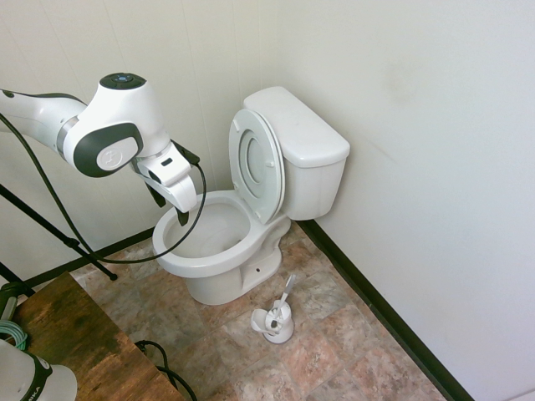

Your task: Clean the toilet

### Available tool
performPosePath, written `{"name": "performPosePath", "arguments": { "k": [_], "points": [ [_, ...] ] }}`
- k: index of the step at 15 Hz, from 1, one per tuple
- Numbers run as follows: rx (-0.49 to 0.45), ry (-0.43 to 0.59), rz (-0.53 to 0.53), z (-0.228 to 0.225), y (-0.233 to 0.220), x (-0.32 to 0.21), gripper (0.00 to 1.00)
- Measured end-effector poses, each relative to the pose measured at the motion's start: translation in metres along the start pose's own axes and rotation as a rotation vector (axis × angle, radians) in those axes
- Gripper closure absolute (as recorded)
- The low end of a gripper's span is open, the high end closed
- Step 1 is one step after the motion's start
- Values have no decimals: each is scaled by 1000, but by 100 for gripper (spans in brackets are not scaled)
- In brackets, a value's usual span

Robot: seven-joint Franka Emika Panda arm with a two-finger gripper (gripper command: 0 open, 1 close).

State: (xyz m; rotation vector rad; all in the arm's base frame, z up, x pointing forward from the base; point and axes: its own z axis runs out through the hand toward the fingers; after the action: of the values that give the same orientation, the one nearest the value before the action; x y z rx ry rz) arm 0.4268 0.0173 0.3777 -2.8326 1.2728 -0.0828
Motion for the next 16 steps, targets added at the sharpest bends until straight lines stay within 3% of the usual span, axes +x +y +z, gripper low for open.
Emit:
{"name": "performPosePath", "arguments": {
  "k": [3, 6, 10, 13, 16],
  "points": [
    [1, 28, 21, 1, -5, 13, 0],
    [-1, 123, 140, 6, -16, 81, 0],
    [-113, 159, 244, 60, -13, 170, 0],
    [-162, 88, 242, 112, -14, 222, 0],
    [-175, -26, 172, 163, -22, 261, 0]
  ]
}}
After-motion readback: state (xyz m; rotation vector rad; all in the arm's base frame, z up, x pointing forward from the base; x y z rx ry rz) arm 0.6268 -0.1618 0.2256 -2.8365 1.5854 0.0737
